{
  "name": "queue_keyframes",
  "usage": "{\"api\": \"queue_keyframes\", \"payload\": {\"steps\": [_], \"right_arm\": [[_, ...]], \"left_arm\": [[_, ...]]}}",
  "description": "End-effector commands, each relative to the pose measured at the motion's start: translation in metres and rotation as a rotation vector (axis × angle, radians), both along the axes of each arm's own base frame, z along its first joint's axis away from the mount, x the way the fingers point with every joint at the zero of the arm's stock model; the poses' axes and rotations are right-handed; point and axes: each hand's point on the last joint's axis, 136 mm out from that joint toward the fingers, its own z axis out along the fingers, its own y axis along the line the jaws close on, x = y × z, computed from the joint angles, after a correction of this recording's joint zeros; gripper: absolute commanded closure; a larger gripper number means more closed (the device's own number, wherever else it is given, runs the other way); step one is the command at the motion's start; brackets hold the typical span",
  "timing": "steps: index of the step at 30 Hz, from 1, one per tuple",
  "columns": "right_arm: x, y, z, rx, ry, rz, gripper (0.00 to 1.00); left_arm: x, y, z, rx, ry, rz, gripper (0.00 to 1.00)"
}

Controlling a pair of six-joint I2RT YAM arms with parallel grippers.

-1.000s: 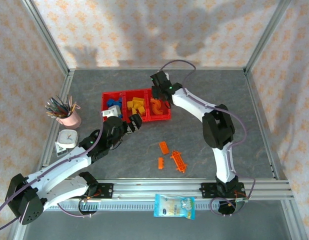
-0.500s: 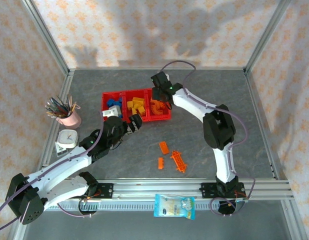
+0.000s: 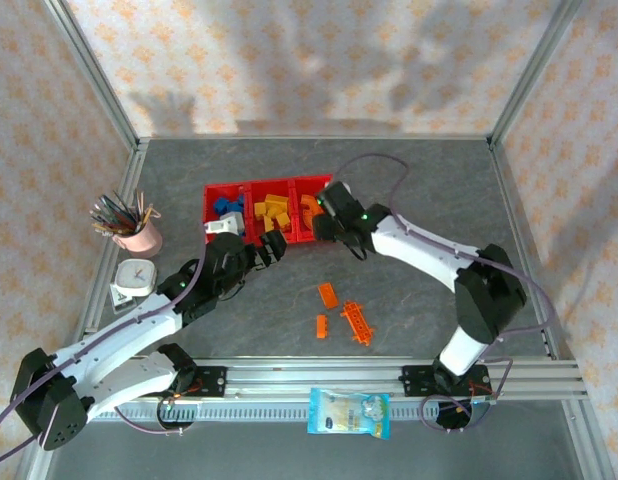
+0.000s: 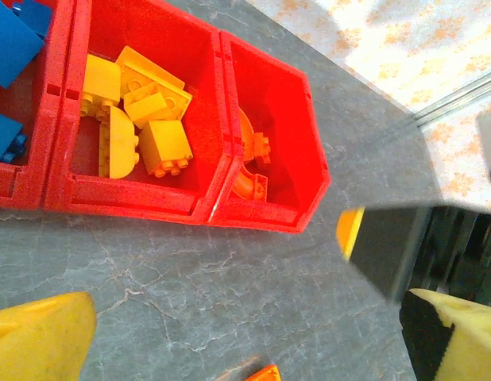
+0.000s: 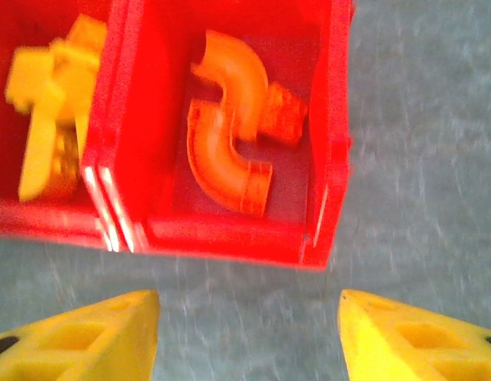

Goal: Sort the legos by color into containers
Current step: Pick up the lego from the bottom-center of the table.

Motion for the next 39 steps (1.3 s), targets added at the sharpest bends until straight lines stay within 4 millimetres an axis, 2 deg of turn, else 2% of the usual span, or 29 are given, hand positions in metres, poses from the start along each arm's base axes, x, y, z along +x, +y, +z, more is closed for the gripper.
{"api": "queue_keyframes", "payload": {"steps": [1, 5, 7, 14, 23, 27, 32, 39], "right_arm": [[-0.028, -0.008, -0.012, -0.017, 0.025, -0.015, 0.38], [-0.06, -0.008, -0.038, -0.036, 0.088, 0.003, 0.35], [-0.074, -0.002, -0.05, -0.037, 0.109, 0.026, 0.34], [-0.108, 0.019, -0.084, -0.082, 0.169, 0.102, 0.32], [-0.114, 0.02, -0.108, -0.155, 0.195, 0.094, 0.38], [-0.112, 0.018, -0.113, -0.173, 0.193, 0.085, 0.44], [-0.11, 0.018, -0.116, -0.175, 0.186, 0.075, 0.56], [-0.105, 0.022, -0.109, -0.166, 0.164, 0.073, 0.69]], "left_arm": [[-0.009, 0.006, -0.015, 0.005, 0.045, -0.002, 0.01], [-0.016, 0.013, -0.028, 0.019, 0.072, 0.015, 0.01], [-0.018, 0.016, -0.035, 0.018, 0.085, 0.024, 0.01], [-0.025, 0.025, -0.051, 0.011, 0.109, 0.06, 0.01], [-0.03, 0.033, -0.058, 0.021, 0.115, 0.086, 0.01], [-0.029, 0.033, -0.058, 0.015, 0.111, 0.087, 0.01], [-0.028, 0.032, -0.058, 0.016, 0.111, 0.085, 0.01], [-0.027, 0.03, -0.052, 0.006, 0.101, 0.079, 0.01]]}}
